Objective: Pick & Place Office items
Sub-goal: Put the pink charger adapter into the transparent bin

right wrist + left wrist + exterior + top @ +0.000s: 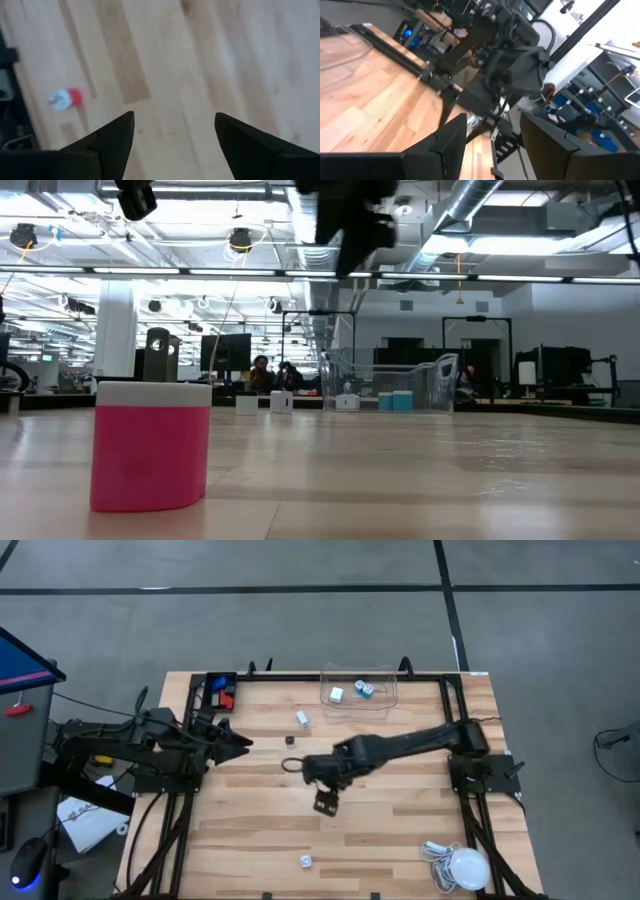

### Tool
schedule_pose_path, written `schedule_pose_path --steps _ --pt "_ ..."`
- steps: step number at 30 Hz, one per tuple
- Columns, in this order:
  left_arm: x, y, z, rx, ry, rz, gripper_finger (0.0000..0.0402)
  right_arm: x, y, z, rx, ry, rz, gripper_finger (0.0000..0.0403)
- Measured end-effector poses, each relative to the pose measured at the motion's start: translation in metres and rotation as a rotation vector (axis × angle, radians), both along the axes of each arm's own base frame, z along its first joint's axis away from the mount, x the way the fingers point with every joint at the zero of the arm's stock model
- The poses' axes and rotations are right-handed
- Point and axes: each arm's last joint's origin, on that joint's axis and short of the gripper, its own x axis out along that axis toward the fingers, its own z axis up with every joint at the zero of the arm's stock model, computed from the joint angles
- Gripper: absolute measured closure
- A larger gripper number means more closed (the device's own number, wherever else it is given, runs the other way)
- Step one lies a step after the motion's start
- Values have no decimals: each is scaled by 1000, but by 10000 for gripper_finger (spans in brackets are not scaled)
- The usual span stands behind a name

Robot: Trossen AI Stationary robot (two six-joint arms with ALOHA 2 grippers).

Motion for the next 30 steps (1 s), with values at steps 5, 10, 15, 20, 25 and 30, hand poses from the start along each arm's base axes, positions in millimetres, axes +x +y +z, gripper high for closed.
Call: schedule_pose_path --steps 5,10,15,20,25,30 --pt "1 -5 -1 1 9 -50 220 -28 42 -1 111 -134 44 135" --pt "3 -10 -2 1 21 -68 220 -45 77 -6 152 -234 141 135" --pt "10 -14 -5 30 36 -27 220 -37 107 -20 143 -390 241 135" --pt "18 -17 -11 40 92 -41 220 -33 133 -40 141 -426 247 135" --pt "25 -32 -20 38 162 -126 220 -37 151 -55 108 -401 243 135" --pt "36 -64 -35 51 263 -238 220 -51 167 -53 144 -382 207 135"
